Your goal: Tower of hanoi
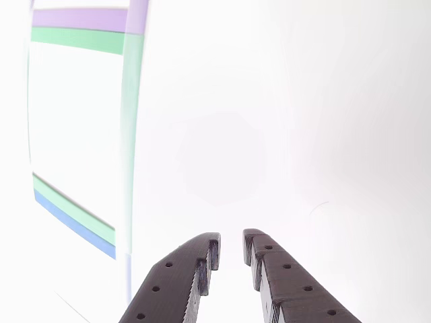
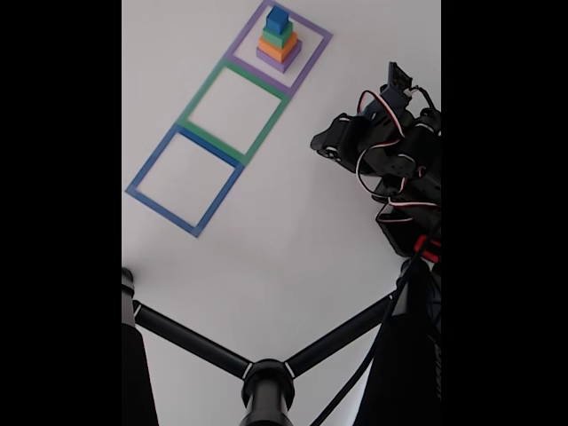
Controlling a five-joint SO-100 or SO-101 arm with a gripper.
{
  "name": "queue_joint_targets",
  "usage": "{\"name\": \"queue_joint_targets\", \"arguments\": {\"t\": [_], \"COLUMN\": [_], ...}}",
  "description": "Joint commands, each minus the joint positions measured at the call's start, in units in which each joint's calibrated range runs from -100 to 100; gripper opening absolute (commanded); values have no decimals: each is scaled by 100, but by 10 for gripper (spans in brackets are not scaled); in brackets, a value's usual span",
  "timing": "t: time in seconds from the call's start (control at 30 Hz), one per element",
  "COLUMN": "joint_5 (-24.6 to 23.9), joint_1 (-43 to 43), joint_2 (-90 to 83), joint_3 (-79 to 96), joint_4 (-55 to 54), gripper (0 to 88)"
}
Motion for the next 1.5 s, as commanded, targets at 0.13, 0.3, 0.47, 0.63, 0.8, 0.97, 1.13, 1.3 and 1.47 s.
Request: {"name": "queue_joint_targets", "arguments": {"t": [0.13, 0.3, 0.47, 0.63, 0.8, 0.97, 1.13, 1.3, 1.47], "joint_5": [75, 58, 58, -314, -635, -618, -618, -720, -94], "joint_1": [-19, -19, 10, 10, -124, -124, -211, 39, 163], "joint_2": [-43, -43, -43, -43, -43, -43, -43, -43, 143], "joint_3": [11, 11, 11, 11, 11, 11, 11, -7, -226], "joint_4": [151, 151, 151, 143, 143, 143, 143, 167, 70], "gripper": [2, 1, 1, 1, 1, 2, 2, 1, 0]}}
